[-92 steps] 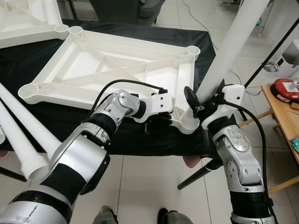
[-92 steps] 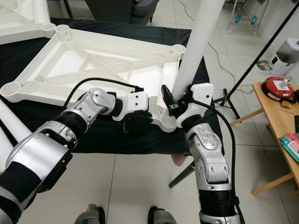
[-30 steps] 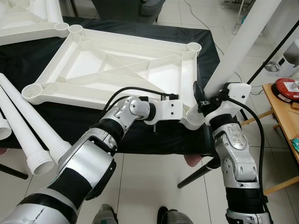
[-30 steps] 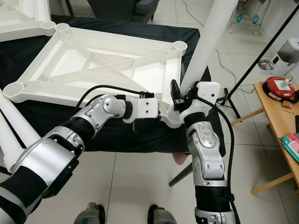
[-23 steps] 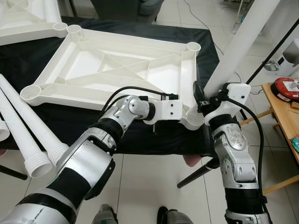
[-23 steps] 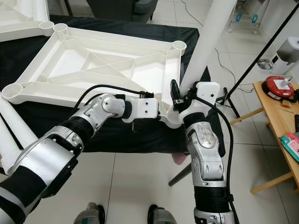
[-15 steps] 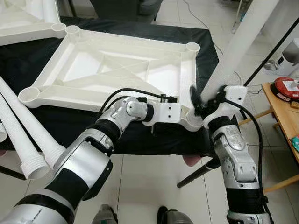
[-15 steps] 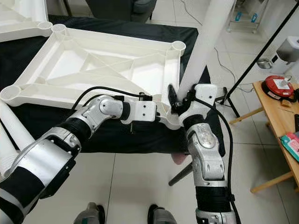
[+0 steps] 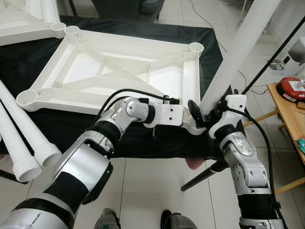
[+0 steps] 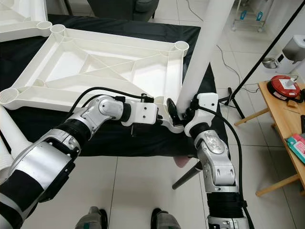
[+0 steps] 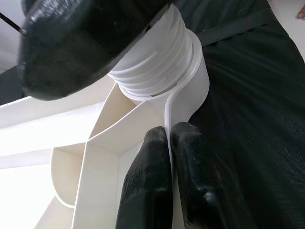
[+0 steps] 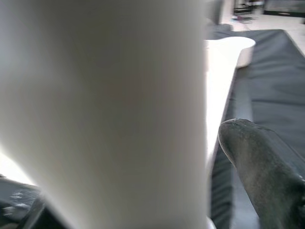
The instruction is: Building children table
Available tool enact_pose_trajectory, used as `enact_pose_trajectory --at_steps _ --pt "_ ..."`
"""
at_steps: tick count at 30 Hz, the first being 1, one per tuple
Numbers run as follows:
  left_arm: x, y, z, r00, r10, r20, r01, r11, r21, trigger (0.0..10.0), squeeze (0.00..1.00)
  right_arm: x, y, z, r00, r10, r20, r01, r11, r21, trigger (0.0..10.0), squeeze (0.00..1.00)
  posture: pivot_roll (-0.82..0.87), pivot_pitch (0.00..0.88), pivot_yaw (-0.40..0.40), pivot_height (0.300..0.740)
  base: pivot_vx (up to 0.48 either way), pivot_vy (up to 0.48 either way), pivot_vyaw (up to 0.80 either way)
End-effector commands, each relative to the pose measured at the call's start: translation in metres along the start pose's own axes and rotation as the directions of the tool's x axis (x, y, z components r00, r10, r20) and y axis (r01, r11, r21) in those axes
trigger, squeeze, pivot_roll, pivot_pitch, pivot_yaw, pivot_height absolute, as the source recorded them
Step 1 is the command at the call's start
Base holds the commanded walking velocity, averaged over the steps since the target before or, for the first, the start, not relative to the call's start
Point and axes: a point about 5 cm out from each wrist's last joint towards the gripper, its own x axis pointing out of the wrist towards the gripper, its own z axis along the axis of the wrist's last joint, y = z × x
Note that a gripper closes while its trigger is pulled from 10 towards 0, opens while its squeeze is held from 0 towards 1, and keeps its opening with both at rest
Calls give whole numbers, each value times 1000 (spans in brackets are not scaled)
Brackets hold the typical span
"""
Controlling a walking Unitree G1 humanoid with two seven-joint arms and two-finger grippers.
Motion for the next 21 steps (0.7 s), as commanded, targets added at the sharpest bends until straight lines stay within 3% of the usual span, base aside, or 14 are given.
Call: enact_pose_trajectory --at_steps 1,4,6,7,11,16,18,19,21 --pt "5 -18 -7 997 -79 4 79 996 -43 0 0 6 12 6 994 108 7 -108 994 -20 10000 0 103 164 -6 740 0 0 0" --pt "5 -18 -7 996 -84 8 85 995 -43 0 0 6 12 10 985 171 4 -171 984 -47 10000 0 103 164 -7 740 0 0 0" --pt "5 -17 -6 996 -91 15 91 995 -40 0 0 1 10 16 945 325 -37 -328 940 -95 10000 0 104 165 -6 740 0 0 0" --pt "5 -17 -6 996 -91 15 91 995 -40 0 0 1 10 16 945 325 -37 -328 940 -95 10000 0 104 165 -6 740 0 0 0" --pt "4 -15 -4 995 -95 23 95 995 -27 0 0 -4 2 13 867 481 -130 -494 864 -99 10000 0 98 165 0 740 0 0 0" --pt "4 -15 -3 995 -97 23 98 995 -12 0 0 2 -6 13 861 487 -145 -501 860 -91 10000 0 97 165 2 740 0 0 0" --pt "5 -16 -3 994 -104 21 104 995 7 0 0 15 -13 10 880 445 -168 -465 880 -101 10000 0 97 165 2 740 0 0 0" --pt "4 -16 -3 994 -104 20 104 994 13 0 0 19 -14 6 887 424 -183 -446 890 -96 6000 0 104 166 -2 740 0 0 0" --pt "4 -16 -3 994 -104 19 103 995 16 0 0 21 -15 4 890 412 -193 -435 896 -92 6000 0 104 166 -2 740 0 0 0"
